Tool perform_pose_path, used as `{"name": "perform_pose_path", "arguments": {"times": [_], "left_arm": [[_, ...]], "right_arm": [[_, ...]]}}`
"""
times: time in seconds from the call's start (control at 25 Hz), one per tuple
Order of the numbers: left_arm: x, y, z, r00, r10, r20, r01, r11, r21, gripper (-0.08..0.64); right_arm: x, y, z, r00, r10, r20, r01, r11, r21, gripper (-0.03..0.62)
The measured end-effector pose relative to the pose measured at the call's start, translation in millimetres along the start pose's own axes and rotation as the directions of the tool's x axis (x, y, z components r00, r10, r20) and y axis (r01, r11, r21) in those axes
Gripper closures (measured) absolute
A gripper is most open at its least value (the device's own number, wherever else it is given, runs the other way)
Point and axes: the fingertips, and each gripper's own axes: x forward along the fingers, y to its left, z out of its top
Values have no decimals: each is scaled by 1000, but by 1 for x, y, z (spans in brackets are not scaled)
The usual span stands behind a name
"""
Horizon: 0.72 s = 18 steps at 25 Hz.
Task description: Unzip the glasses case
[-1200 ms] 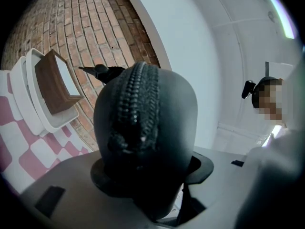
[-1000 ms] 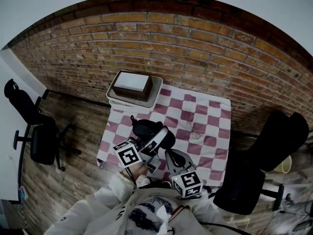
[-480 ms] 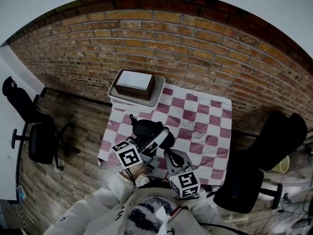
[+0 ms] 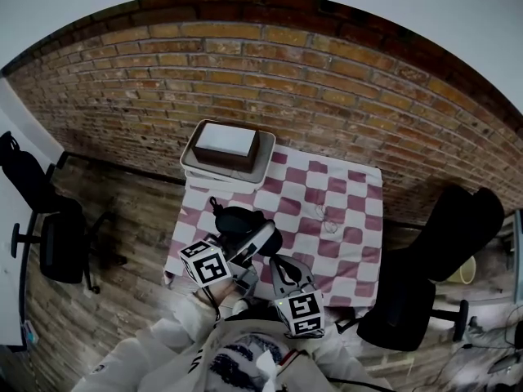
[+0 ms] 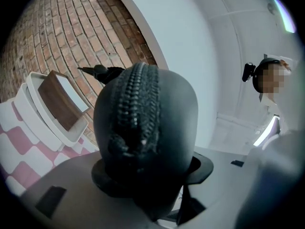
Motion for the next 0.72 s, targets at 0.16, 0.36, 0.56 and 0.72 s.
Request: {"name": "perform_pose_path", "arguments": {"times": [0.16, 0.36, 0.56, 0.72], "left_arm": [[-16, 0, 1, 999, -19, -40, 19, 1000, -9, 307], [-32, 2, 0, 994, -60, -89, 59, 998, -20, 307], [-39, 1, 0, 986, -108, -130, 103, 994, -48, 307], [-42, -2, -4, 982, -116, -151, 111, 993, -41, 307]], "right_arm": [[1, 11, -2, 1000, -29, 4, 29, 999, -21, 577], [3, 30, -3, 999, -41, 2, 41, 997, -68, 577], [1, 39, -2, 999, -46, -16, 44, 993, -113, 577], [-1, 43, -5, 998, -49, -32, 45, 992, -116, 576]]}}
